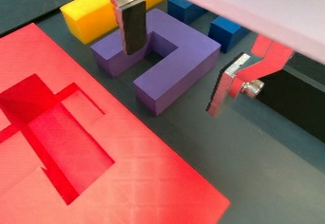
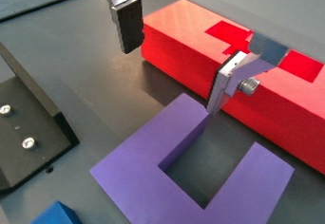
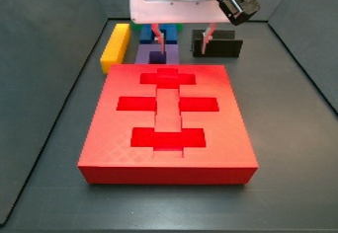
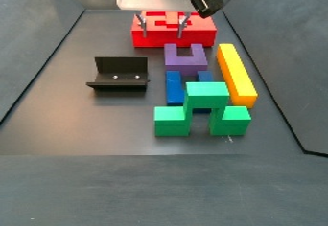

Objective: Pick up the purple object. Move up. Place the purple object on the fixture. Regrasp the purple object. Move to above the board. Insert the purple object.
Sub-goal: Pick up the purple object.

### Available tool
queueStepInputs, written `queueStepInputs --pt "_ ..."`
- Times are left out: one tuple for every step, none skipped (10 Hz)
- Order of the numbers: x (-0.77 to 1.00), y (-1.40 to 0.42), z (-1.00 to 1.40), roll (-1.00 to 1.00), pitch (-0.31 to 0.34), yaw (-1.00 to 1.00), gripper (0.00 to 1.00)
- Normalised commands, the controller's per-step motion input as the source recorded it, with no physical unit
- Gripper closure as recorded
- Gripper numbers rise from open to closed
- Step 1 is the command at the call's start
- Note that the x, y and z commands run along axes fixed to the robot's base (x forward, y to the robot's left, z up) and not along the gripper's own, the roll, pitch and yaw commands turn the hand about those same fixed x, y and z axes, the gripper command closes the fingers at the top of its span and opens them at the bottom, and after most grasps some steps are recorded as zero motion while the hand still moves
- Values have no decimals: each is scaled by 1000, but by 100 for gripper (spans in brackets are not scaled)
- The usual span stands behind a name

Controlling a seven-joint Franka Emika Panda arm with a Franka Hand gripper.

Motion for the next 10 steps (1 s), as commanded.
queueStepInputs --pt "-269 -37 0 434 56 191 0" --pt "-314 -151 23 484 27 203 0" --pt "-17 -100 0 500 46 317 0" --pt "94 -29 0 486 79 209 0" --pt "251 -11 -3 350 83 66 0" --pt "503 0 -183 263 100 0 0" --pt "403 66 -351 189 80 -54 0" --pt "189 31 -357 186 74 0 0" --pt "0 11 -200 214 61 17 0" --pt "-266 74 0 207 70 0 0"
